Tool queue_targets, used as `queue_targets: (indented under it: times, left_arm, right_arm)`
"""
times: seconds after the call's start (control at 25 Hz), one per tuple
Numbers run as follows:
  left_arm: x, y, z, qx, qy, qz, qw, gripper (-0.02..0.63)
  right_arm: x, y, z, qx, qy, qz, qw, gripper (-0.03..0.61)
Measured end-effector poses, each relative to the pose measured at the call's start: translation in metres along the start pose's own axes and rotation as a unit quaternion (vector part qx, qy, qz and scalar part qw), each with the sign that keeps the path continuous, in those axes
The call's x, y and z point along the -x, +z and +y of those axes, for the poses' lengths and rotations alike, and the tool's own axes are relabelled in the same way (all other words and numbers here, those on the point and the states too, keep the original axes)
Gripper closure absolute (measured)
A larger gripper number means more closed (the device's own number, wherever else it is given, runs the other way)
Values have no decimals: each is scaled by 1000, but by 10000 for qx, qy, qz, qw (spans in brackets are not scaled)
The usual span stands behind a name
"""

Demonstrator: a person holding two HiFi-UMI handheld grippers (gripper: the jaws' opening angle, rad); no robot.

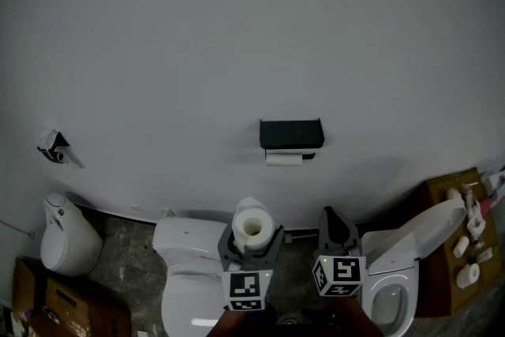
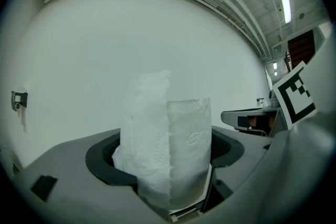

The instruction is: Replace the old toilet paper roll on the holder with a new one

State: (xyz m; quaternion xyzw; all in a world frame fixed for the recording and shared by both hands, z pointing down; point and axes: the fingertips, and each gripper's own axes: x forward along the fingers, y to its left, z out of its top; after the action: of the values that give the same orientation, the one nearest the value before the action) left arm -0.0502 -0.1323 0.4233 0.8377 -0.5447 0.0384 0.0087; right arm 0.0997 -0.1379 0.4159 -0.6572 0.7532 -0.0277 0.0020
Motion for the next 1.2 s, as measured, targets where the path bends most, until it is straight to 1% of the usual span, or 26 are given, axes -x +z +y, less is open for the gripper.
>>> queue_targets:
  times: [0.36, 0.6, 0.72, 1.12, 1.16, 1.2]
  left_arm:
    - [-58, 8, 52, 65, -176, -67, 9998, 192]
    - [-79, 2, 68, 0, -314, -14, 9995, 192]
    - [-89, 1, 71, 60, -276, -2, 9996, 192]
    - [-111, 3, 71, -24, 49, 40, 10000, 192]
    - [-112, 3, 71, -23, 79, 39, 10000, 192]
    - [-112, 3, 71, -28, 107, 40, 9999, 192]
  right_arm:
    - [-67, 6, 17, 209, -160, 90, 9996, 561]
    - [-91, 7, 20, 301, -270, 99, 9991, 561]
    - [-101, 5, 15, 285, -248, 131, 9992, 561]
    - [-126, 2, 1, 150, 45, 161, 9997, 561]
    - [-127, 0, 1, 102, 84, 172, 9998, 561]
    - [-129, -3, 0, -59, 147, 191, 9997, 561]
